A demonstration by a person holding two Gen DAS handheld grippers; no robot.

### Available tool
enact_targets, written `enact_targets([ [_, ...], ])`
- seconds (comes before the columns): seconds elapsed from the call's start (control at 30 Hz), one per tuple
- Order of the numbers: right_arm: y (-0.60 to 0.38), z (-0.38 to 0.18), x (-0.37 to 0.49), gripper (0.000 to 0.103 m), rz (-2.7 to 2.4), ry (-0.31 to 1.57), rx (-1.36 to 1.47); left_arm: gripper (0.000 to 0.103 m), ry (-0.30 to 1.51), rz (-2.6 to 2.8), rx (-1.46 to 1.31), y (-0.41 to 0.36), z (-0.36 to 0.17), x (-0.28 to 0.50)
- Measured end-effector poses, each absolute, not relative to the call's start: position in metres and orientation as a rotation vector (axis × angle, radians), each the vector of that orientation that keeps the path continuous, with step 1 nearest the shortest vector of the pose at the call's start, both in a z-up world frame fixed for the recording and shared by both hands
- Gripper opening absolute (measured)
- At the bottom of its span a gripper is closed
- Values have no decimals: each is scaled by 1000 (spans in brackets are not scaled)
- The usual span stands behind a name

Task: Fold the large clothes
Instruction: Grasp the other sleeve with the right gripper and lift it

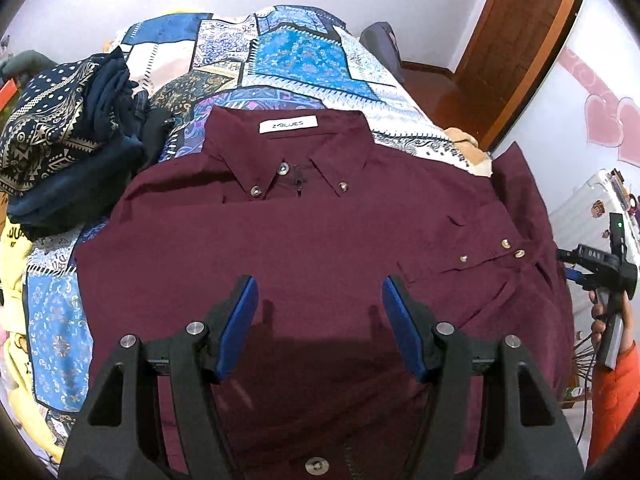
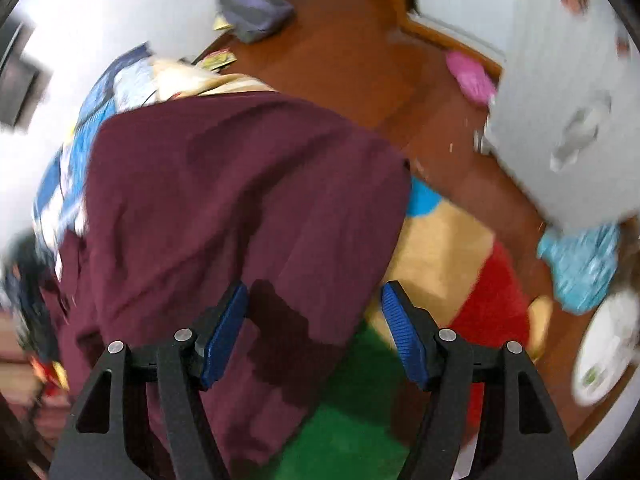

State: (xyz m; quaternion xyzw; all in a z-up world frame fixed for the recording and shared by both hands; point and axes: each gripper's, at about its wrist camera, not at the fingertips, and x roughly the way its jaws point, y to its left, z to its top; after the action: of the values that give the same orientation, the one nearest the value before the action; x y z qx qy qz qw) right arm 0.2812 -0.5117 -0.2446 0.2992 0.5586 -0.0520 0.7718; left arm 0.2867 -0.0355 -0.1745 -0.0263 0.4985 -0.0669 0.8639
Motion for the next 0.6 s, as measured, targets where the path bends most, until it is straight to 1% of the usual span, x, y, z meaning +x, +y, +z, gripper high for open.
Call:
enact_targets([
  [0.07,-520,-249,282,68,-128,1186,730,64,1045,-129,-40,-35,-176,286],
  [0.17,-523,-248,290,68,-145,1156,748,64,1055,-120,-35,-31,-180,285],
  [0.23,-525,-252,296,63,-157,1155,760,64,1062,-114,-40,-28,-182,285],
  [0.27,-526,-254,299,55,-167,1156,763,64,1064,-112,-44,-27,-183,285],
  [0.3,-527,-255,301,50,-183,1161,756,64,1066,-109,-50,-26,-184,284],
  [0.33,-528,-255,302,35,-191,1163,753,64,1066,-109,-53,-25,-184,283],
  [0.37,-529,-250,302,15,-193,1151,757,64,1065,-107,-55,-25,-184,283],
  [0.4,-530,-245,301,9,-178,1133,761,64,1063,-106,-53,-24,-184,282],
  [0.53,-526,-207,289,8,-114,1020,750,64,1054,-101,-43,-22,-181,279],
  [0.6,-514,-175,280,8,-75,953,711,64,1049,-103,-54,-21,-178,277],
])
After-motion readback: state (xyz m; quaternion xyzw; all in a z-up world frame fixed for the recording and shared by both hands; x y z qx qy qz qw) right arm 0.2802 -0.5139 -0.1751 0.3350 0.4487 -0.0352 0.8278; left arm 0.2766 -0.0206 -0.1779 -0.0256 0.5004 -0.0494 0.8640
